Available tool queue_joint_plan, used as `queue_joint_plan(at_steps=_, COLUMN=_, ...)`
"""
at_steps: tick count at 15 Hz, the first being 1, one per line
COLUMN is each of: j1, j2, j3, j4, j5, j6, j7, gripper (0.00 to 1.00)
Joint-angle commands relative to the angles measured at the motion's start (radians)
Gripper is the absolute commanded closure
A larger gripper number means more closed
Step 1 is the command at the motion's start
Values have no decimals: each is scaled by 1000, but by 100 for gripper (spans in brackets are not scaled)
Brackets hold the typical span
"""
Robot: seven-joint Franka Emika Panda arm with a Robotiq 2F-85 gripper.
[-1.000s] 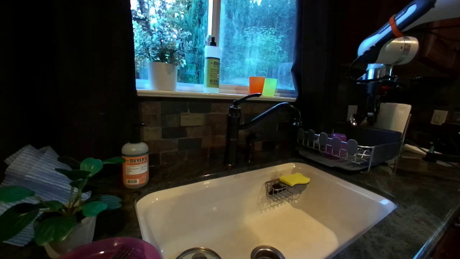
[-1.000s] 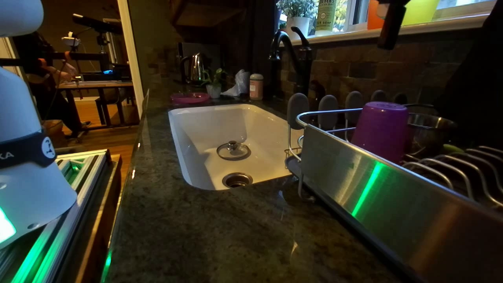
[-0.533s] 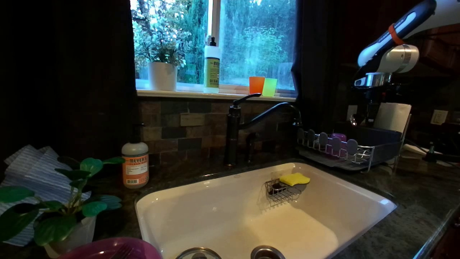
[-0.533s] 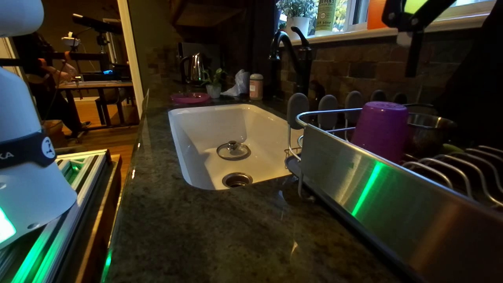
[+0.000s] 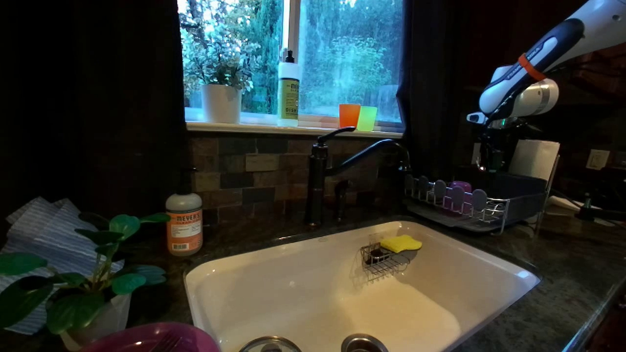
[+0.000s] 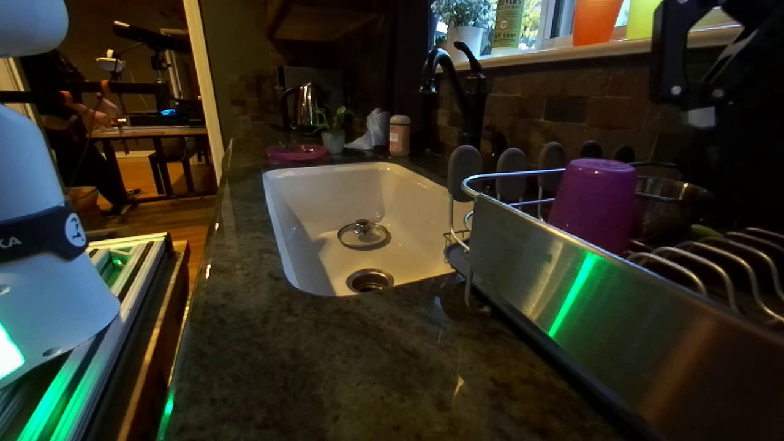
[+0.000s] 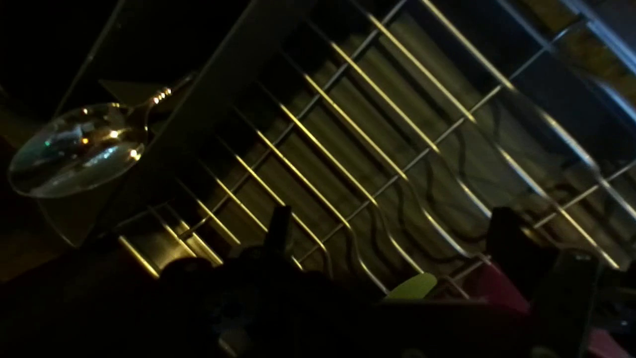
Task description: Put the yellow knife in the utensil holder
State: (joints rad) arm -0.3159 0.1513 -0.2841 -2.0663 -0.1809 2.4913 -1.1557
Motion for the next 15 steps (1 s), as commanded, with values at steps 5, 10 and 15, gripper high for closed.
queue_joint_plan(at_steps=5, j1=1, j2=-15, j3=40, j4=-153, j5=41, j6=216, j7=105, gripper=0)
queue_joint_plan(at_steps=10, j1=2, j2=6, j3=38, j4=-121, j5=20, j6=193, j7=106, gripper=0)
queue_joint_plan(at_steps=15, j1=29, j2=84, j3=14, j4=-84, j5=-158, j6=289, j7=203, gripper=0)
